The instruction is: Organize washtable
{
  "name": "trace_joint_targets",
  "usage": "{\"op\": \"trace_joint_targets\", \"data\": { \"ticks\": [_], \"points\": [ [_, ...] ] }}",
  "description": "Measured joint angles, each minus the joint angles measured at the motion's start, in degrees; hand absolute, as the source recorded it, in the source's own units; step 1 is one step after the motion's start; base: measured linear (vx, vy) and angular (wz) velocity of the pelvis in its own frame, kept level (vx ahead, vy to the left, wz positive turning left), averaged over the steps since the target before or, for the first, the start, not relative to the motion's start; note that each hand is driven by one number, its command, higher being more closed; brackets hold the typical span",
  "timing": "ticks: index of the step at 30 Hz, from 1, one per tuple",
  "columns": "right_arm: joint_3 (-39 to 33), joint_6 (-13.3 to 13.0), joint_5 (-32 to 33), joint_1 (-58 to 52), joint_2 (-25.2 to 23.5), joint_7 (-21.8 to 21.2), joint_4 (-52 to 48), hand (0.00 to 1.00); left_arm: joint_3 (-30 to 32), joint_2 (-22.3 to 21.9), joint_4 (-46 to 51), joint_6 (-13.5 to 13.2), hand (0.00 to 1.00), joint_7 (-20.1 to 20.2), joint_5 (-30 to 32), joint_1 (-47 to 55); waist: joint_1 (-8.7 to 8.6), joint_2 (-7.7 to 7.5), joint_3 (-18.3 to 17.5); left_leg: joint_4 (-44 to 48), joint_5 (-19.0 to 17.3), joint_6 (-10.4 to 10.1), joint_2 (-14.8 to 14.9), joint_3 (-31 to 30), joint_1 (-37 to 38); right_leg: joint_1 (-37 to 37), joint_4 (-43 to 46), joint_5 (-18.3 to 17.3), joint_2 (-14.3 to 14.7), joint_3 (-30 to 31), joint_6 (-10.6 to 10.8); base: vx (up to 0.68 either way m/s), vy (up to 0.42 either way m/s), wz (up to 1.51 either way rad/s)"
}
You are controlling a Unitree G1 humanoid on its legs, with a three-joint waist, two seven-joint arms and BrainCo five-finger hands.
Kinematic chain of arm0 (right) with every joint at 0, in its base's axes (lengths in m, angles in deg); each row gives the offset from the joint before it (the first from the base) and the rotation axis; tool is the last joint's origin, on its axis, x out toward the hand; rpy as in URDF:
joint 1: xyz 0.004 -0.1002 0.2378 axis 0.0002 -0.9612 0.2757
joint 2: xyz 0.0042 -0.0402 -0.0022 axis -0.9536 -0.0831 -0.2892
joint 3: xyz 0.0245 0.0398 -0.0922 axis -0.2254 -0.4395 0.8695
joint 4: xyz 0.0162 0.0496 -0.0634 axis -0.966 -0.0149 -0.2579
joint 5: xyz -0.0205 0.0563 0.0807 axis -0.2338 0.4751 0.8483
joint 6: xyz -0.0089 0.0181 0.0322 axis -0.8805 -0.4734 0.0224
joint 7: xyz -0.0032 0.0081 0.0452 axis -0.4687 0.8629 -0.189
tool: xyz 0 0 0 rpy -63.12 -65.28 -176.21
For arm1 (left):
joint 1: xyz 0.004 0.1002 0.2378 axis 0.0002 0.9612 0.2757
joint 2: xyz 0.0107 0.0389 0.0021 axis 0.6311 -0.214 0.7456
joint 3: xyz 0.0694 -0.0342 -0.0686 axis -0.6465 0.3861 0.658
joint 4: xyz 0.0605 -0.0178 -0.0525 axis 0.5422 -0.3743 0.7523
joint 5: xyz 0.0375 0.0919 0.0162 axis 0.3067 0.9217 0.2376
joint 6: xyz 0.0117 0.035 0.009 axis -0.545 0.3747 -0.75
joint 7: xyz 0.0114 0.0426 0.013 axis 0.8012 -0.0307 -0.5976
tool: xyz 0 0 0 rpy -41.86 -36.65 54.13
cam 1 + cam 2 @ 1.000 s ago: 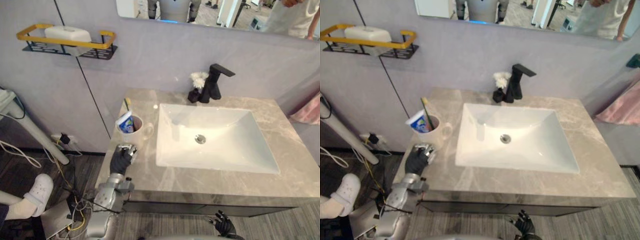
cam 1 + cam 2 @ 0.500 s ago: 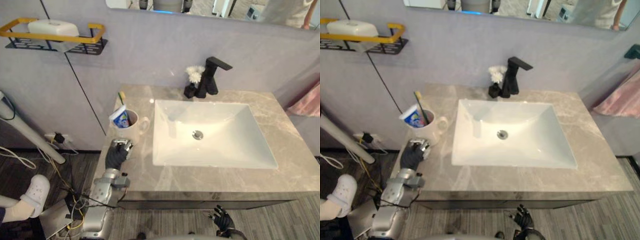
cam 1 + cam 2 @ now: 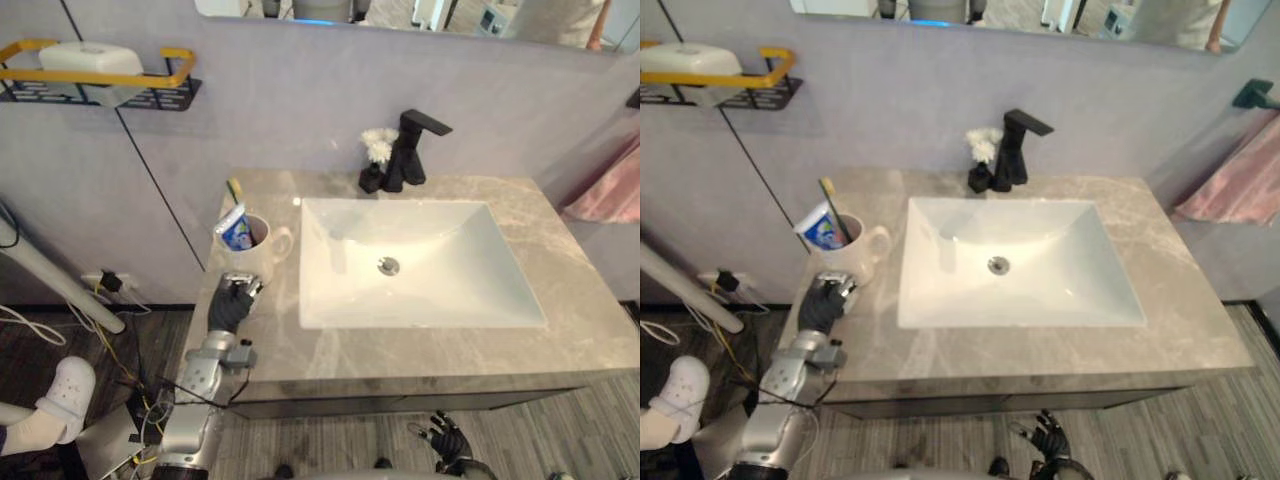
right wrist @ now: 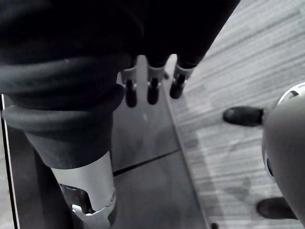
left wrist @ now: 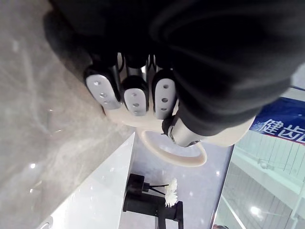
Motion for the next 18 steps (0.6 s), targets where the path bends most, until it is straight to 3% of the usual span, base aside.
{"op": "trace_joint_targets", "data": {
  "ticks": [18],
  "points": [
    [-0.96, 0.03, 0.0, -0.65, 0.16, -0.06, -0.05, 0.0, 3.66, 2.34, -5.22, 1.19, 1.0, -3.42, 1.22, -6.42, -1.69, 0.4, 0.31, -0.02, -0.14, 0.12, 0.0, 1.64, 0.06, -0.87, 0.0, 0.46, 0.09, 1.68, 0.04, -0.02, -0.01, -0.05]
  ]
}}
